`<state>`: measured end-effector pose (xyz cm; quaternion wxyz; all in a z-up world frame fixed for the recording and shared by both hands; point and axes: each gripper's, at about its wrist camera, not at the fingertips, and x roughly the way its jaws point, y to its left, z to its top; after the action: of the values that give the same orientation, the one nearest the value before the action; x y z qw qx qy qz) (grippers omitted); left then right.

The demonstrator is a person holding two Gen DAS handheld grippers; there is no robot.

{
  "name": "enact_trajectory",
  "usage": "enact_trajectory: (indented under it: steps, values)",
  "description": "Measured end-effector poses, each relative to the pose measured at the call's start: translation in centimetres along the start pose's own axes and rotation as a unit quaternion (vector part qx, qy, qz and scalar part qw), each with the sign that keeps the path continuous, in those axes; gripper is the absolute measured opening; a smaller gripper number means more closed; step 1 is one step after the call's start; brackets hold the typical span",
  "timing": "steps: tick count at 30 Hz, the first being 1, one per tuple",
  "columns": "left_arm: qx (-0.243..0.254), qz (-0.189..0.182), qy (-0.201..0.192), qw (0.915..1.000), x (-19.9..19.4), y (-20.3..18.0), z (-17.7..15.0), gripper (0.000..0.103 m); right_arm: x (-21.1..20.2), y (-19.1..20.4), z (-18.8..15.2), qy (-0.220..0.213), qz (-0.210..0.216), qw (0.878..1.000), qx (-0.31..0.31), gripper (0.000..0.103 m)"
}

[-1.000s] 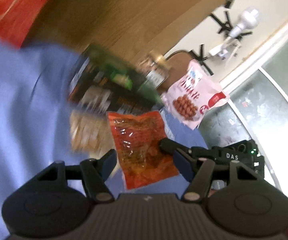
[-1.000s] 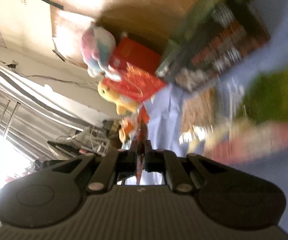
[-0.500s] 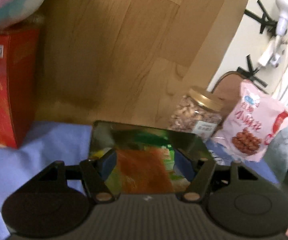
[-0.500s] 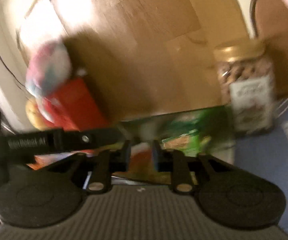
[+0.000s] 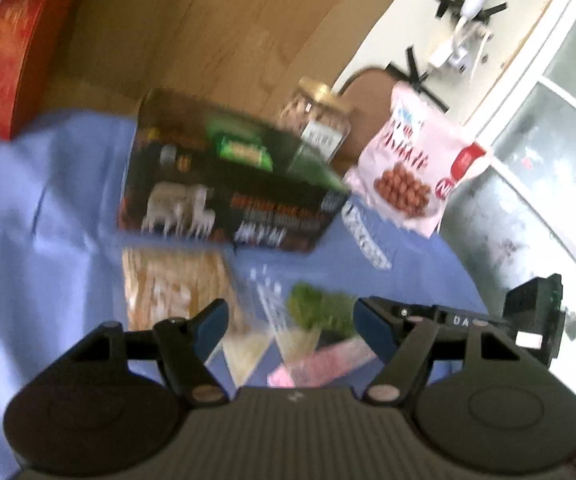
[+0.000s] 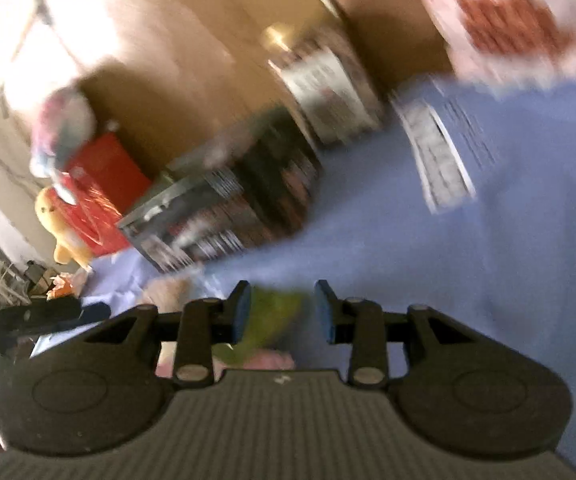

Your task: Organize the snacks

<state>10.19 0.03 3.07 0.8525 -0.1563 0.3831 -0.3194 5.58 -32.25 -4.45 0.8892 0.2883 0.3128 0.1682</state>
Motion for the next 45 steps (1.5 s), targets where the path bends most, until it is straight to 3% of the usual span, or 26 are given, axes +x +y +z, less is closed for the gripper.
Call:
enact_trajectory:
  steps: [4,6,9,12,19,22,27,29,30,31,36,45]
  values:
    - [-0.037,-0.003,0.019,0.9992,0.4,1.4,-1.3,0.071,1.4,0.9,-0.2,0.033,0.038,0.998,0.031,0.033]
    - [-0.051,0.0,0.017,0.9985,0.3,2.0,-1.7,0.071,2.5,1.8,-0.2,0.044,0.036,0.998,0.018,0.017]
    - [-0.074,0.002,0.012,0.9972,-0.6,3.1,-2.0,0.071,2.7,3.8,-0.4,0.039,0.048,0.998,-0.009,0.009]
    - [-0.092,-0.003,-0.002,0.9957,-2.1,4.2,-2.3,0.071,2.3,6.5,-0.9,0.042,0.094,0.994,-0.04,0.006]
    - [-0.151,-0.032,-0.028,0.9876,-5.0,6.8,-3.6,0.075,4.5,8.3,-2.6,0.117,0.213,0.969,0.045,0.006]
    - [-0.162,-0.042,-0.036,0.9853,-6.0,7.2,-4.3,0.087,5.7,8.6,-3.1,0.136,0.238,0.958,0.078,0.006]
    - [-0.174,-0.079,-0.039,0.9808,-6.3,7.6,-5.1,0.088,6.6,8.2,-3.5,0.159,0.28,0.937,0.133,0.006]
    - [-0.185,-0.097,-0.036,0.9772,-5.9,7.7,-5.1,0.081,6.3,7.9,-3.5,0.164,0.296,0.93,0.146,0.006]
    - [-0.187,-0.107,-0.033,0.9759,-5.7,7.6,-5.1,0.067,6.1,7.8,-3.4,0.165,0.3,0.928,0.148,0.006]
    - [-0.186,-0.117,-0.029,0.9751,-5.4,7.4,-5.0,0.057,5.9,7.9,-3.4,0.163,0.298,0.929,0.145,0.006]
    - [-0.164,-0.106,-0.038,0.98,-5.6,6.6,-4.1,0.034,5.7,7.3,-2.9,0.146,0.283,0.936,0.15,0.006]
    - [-0.088,-0.077,-0.039,0.9924,-4.5,4.1,1.0,0.033,3.9,8.8,0.3,0.079,0.247,0.964,0.053,0.007]
